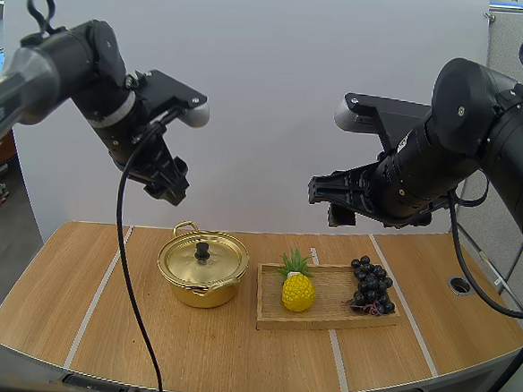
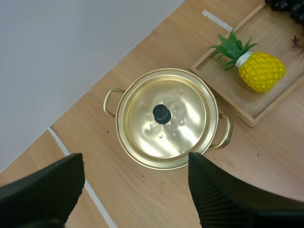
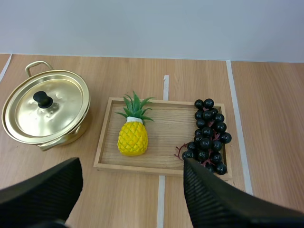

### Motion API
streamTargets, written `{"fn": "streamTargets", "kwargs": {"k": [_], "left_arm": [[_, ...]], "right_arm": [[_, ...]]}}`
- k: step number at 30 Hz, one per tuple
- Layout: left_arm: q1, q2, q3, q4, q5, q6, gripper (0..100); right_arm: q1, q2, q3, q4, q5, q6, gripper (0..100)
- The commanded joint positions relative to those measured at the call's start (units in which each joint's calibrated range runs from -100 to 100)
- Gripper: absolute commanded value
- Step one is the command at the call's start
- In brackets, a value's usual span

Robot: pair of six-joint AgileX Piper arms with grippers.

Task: Open the pot, put the grape inside, and close it

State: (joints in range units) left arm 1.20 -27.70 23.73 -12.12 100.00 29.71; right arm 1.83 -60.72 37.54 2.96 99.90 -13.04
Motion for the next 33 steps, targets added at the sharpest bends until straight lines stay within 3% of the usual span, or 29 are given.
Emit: {"fn": "streamTargets", "kwargs": {"k": [1,7,18,33], "left_arm": [[0.03,3.69,-0.35,-2.52,0.0,2.58,100],[-0.37,12.58,-4.68,-4.23,0.0,3.38,100],[-5.49,21.84,-8.86,-4.2,0.0,3.17,100],[-5.58,30.9,-8.97,-1.73,-0.72,2.17,100]], "right_arm": [[0.03,-0.16,-0.55,0.56,0.1,0.0,100],[0.03,-0.16,-0.55,1.34,0.1,0.0,100],[0.03,-0.16,-0.55,1.56,0.1,0.0,100],[0.03,-0.16,-0.55,1.56,0.1,0.0,100]]}}
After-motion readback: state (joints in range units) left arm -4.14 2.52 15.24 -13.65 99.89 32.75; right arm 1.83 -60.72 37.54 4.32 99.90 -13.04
